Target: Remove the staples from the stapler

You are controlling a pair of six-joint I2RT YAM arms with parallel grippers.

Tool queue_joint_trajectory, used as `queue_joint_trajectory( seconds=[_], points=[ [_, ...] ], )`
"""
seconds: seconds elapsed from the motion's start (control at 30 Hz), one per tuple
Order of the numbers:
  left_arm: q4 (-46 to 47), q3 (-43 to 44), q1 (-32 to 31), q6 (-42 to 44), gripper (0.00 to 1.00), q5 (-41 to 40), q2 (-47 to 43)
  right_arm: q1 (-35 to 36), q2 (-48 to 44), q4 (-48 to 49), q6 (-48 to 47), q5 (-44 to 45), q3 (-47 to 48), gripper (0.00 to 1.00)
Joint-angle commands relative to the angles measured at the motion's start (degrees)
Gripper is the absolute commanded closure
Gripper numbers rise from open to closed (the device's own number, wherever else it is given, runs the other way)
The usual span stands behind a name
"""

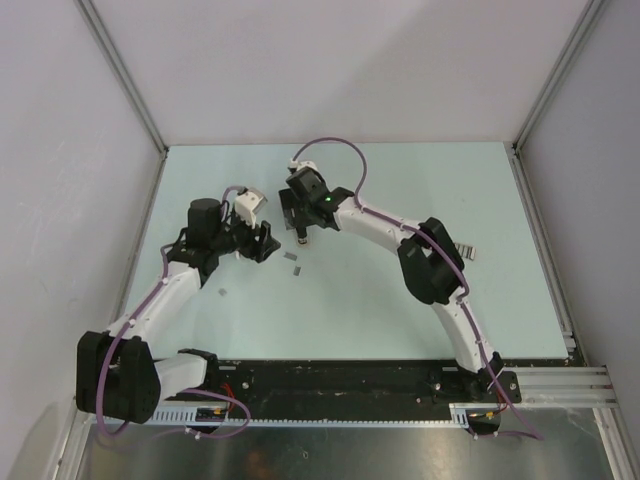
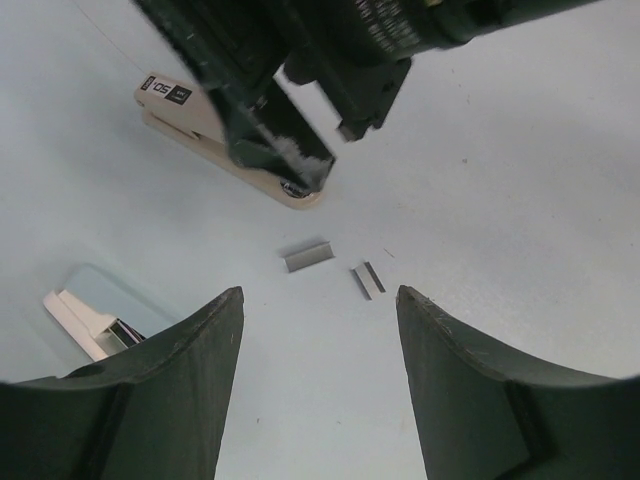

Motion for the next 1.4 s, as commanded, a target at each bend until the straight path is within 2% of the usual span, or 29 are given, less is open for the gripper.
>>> queue_joint_trajectory(
  seconds=[0.0,0.1,0.3,0.5,0.73,0.97,1.37],
  points=[
    [-0.4,0.3,0.4,1.7,0.33,0.5,0.4,-3.7,-11.2,3.0,0.7,-1.0,-6.3,0.20],
    [-0.6,0.5,0.5,1.6,0.32,0.4,0.5,-7.7,-18.1,4.6,2.7,-1.2,-14.2,0.16],
    [-1.0,0.7,0.5,2.0,0.32,0.1,0.2,-20.6,-28.4,3.3,8.6,1.6,-28.6,0.15],
    [-1.7,1.0,0.4,2.5,0.32,0.8,0.5,-33.3,-29.3,-7.2,12.9,9.5,-30.8,0.17],
    [-2.0,2.2,0.4,2.1,0.32,1.5,1.2,-43.6,-31.0,-9.8,15.7,11.7,-34.8,0.17],
    [-2.3,2.3,0.4,2.3,0.32,1.9,1.6,-50.2,-29.9,-9.6,17.1,10.1,-37.9,0.12],
    [-2.6,2.1,0.4,3.0,0.31,1.9,1.2,-51.9,-24.3,-5.8,16.9,5.1,-40.9,0.12]
  ],
)
